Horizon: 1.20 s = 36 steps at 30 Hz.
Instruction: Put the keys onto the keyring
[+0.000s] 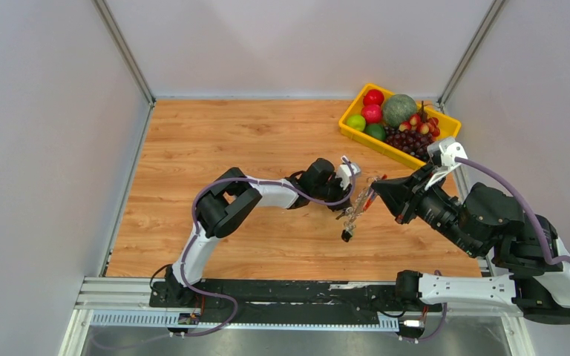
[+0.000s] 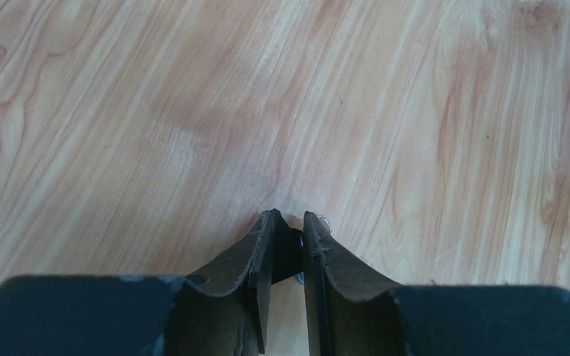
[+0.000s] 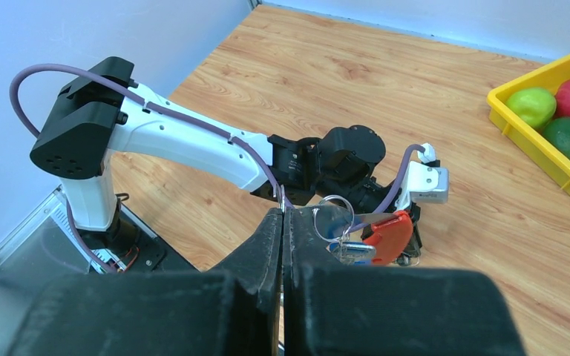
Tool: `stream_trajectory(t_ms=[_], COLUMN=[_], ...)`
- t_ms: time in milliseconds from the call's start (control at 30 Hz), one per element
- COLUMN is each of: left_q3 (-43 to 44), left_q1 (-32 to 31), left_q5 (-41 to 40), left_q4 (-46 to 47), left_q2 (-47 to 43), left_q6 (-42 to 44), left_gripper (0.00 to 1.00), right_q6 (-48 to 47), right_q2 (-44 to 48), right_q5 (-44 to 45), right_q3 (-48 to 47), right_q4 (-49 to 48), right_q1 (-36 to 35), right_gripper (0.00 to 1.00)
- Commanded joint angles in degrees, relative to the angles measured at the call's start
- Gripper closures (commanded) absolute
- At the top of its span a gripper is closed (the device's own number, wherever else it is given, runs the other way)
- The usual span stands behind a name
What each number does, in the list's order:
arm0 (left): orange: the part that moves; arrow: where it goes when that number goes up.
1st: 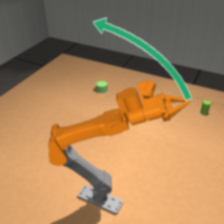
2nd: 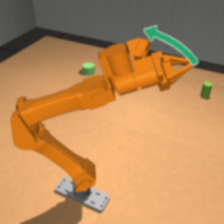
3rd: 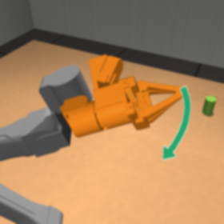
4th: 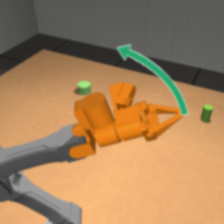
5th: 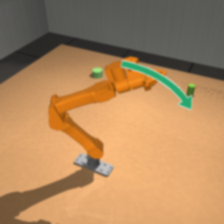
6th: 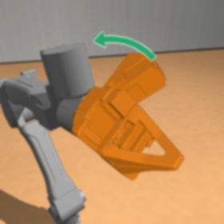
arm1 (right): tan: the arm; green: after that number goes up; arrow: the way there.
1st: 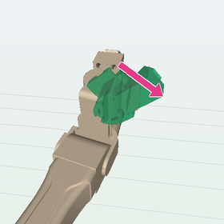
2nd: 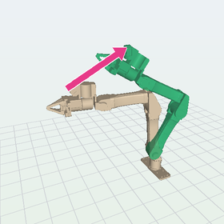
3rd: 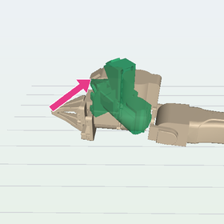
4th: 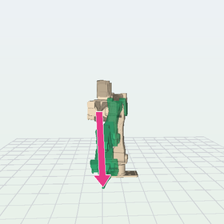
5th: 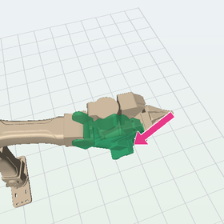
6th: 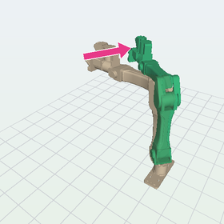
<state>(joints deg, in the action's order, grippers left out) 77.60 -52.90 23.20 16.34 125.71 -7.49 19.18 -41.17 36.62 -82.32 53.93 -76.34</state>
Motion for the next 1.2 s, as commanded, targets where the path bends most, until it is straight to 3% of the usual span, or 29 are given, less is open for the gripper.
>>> stream_trajectory(t_ms=[0,300,833,1000,1167], left_q3=[-1.65,-2.74,-13.64,-20.38,-30.68], left_q1=[-0.88,-0.88,-0.87,-0.81,-0.41], left_q5=[0.73,0.86,-6.12,-10.10,-14.02], left_q4=[-3.67,-2.94,-0.07,1.71,2.81], left_q2=[2.30,2.11,-7.89,-11.13,-20.32], left_q6=[2.10,2.39,-1.24,-4.74,-6.39], left_gripper=[0.74,0.99,1.00,1.00,1.00], right_q6=[-0.75,-0.31,-0.37,-0.11,-0.24], right_q2=[0.42,0.31,0.63,0.76,0.59], right_q5=[-0.76,-0.86,-1.01,-1.61,-2.13], right_q3=[-0.20,0.01,0.58,1.21,1.29], right_q4=[-2.76,-2.92,-3.05,-3.37,-3.61], right_q1=[-0.13,-0.13,-0.20,-0.13,-0.13], right_gripper=[1.00,1.00,1.00,1.00,1.00])
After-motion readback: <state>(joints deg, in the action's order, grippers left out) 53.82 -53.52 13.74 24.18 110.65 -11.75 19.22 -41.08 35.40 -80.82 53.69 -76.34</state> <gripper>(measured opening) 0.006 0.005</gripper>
